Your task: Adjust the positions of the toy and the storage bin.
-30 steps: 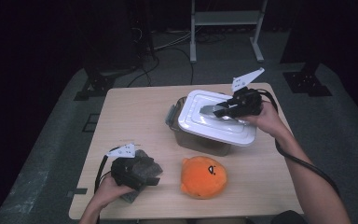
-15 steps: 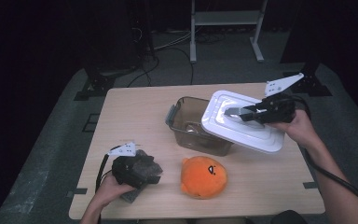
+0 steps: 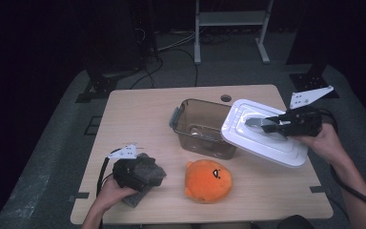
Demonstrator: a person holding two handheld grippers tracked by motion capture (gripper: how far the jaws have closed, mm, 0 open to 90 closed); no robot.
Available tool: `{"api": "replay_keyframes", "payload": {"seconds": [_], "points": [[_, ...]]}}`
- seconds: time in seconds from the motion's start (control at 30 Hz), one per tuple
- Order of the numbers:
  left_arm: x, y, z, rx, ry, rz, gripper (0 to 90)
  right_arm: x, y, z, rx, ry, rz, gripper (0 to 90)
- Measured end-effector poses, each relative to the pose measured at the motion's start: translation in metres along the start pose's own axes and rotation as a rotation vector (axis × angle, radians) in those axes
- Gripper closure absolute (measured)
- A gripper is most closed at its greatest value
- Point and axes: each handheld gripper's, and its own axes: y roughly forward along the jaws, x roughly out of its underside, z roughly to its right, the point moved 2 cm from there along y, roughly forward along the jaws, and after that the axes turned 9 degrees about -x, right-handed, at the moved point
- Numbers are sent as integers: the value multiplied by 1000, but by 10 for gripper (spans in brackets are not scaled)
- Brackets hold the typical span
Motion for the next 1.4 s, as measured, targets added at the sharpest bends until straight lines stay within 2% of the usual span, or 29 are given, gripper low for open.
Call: {"api": "replay_keyframes", "payload": {"seconds": [0.27, 0.8, 1.17, 1.4], "points": [[0, -1, 0, -8, 0, 6, 82, 11, -12, -6, 14, 6, 7, 662], [0, -5, -1, -42, 4, 31, 82, 39, -35, -12, 48, 51, 27, 662], [0, -5, 1, -75, 19, 46, 82, 69, -52, -19, 70, 92, 52, 662], [0, -5, 1, -74, 21, 45, 82, 91, -64, -24, 91, 125, 60, 662]]}}
